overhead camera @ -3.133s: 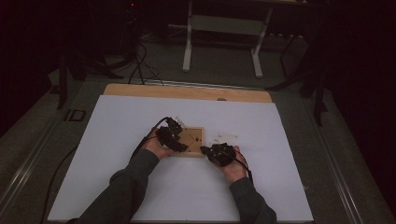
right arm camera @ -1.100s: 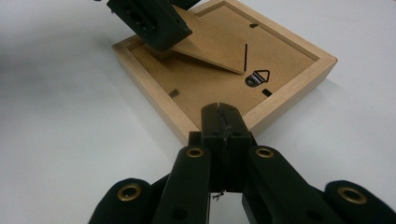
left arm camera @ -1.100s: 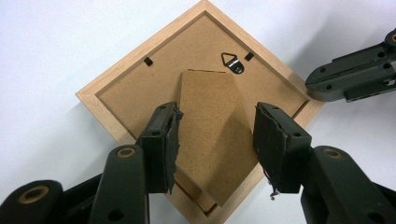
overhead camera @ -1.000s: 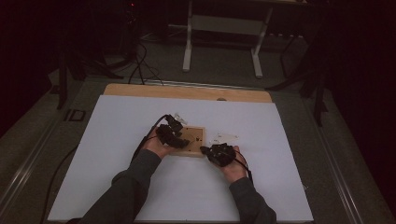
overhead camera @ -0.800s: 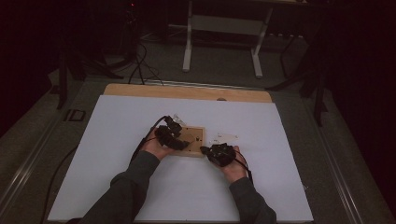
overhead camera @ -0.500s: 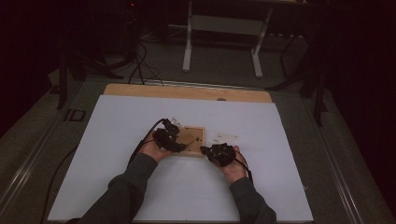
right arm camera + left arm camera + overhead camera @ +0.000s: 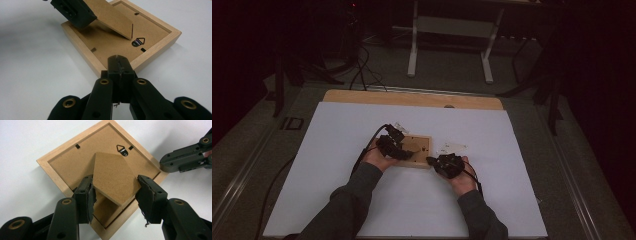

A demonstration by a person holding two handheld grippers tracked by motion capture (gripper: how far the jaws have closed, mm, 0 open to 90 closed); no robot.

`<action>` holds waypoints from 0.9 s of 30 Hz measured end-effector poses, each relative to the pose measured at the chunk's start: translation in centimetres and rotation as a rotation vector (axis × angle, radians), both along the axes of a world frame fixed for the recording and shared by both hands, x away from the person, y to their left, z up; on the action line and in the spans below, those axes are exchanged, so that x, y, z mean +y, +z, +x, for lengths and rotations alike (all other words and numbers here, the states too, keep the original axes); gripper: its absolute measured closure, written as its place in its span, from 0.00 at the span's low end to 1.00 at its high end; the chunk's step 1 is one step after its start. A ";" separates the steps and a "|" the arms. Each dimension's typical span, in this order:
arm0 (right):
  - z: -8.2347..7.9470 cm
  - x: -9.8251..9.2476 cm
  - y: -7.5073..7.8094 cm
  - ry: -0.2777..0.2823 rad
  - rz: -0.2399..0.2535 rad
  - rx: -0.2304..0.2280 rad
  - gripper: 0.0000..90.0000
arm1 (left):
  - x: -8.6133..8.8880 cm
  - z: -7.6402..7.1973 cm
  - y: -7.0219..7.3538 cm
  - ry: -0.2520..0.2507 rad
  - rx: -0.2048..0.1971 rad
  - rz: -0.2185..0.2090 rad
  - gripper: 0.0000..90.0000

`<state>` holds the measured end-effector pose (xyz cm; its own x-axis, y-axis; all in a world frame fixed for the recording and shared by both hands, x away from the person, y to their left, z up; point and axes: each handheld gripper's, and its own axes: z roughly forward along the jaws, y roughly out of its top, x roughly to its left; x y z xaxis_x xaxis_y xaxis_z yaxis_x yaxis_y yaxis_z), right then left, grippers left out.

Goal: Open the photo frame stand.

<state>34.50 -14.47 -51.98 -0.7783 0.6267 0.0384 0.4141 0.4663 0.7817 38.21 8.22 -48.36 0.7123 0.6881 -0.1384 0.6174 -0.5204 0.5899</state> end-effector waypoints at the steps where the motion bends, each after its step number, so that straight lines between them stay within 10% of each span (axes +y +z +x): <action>1: 0.0 0.0 0.0 0.000 -0.001 0.001 1.00 | 0.1 0.1 0.0 0.000 0.011 -0.015 0.55; 27: -0.1 0.0 0.0 -0.002 -0.002 -0.007 1.00 | 0.8 1.5 -1.5 0.055 0.171 -0.166 0.46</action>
<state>34.42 -14.46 -52.01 -0.7775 0.6280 0.0320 0.4096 0.4672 0.7836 39.69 9.00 -49.83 0.6308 0.6832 -0.3679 0.7403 -0.3878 0.5492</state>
